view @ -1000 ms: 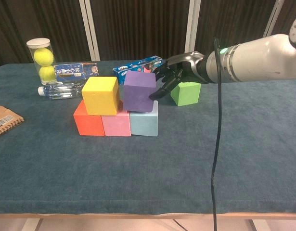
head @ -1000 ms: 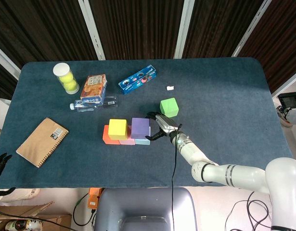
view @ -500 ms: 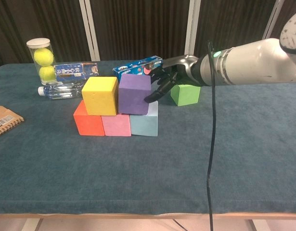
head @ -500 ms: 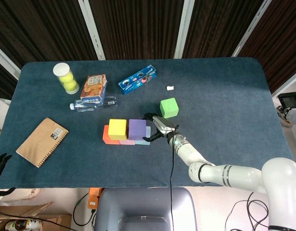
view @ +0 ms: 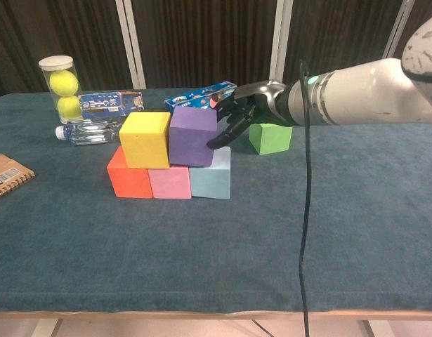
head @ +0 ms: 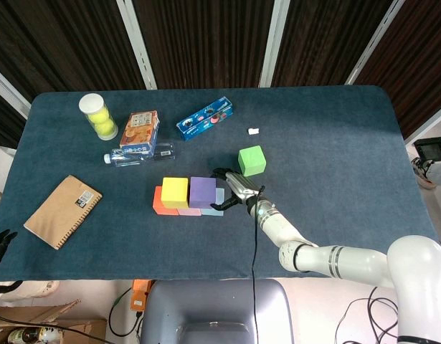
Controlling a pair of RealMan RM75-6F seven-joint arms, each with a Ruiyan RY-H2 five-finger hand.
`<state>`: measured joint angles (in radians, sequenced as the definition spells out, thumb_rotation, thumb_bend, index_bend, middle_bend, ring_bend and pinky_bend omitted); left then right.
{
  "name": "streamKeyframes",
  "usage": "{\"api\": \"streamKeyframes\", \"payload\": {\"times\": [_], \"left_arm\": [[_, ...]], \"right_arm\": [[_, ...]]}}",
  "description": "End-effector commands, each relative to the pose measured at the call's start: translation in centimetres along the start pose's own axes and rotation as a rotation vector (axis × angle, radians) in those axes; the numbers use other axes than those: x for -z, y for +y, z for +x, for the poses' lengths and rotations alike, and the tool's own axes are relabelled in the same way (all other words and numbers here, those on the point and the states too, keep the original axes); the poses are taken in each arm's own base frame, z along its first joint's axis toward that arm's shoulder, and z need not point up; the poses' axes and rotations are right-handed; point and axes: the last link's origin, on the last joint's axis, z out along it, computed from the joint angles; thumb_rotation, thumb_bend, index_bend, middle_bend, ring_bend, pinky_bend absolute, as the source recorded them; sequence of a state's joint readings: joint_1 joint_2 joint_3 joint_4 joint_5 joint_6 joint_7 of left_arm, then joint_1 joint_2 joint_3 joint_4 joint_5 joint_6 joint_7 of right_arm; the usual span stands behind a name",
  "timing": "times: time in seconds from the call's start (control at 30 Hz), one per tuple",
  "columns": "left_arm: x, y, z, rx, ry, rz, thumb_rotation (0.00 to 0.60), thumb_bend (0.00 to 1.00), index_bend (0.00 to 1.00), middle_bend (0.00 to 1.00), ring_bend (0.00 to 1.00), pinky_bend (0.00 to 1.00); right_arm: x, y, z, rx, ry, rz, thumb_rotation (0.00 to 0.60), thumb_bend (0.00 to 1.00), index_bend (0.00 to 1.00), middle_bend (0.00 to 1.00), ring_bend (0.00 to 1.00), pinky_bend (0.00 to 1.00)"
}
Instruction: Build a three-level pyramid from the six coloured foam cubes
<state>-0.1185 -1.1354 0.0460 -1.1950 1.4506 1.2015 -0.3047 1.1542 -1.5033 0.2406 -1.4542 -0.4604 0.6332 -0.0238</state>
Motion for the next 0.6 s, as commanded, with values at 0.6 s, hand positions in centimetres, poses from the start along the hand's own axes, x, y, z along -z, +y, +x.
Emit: {"api": "streamKeyframes", "payload": {"times": [0.6], "left_arm": [[0.37, 0.30, -0.15, -0.009, -0.006, -0.007, 0.600, 0.15, 0.09, 0.02, 0.00, 0.10]], "right_arm": [[-0.26, 0.06, 0.05, 0.006, -0.001, -0.010, 0.600, 0.58, 0.37, 0.07, 0.00, 0.00]]}}
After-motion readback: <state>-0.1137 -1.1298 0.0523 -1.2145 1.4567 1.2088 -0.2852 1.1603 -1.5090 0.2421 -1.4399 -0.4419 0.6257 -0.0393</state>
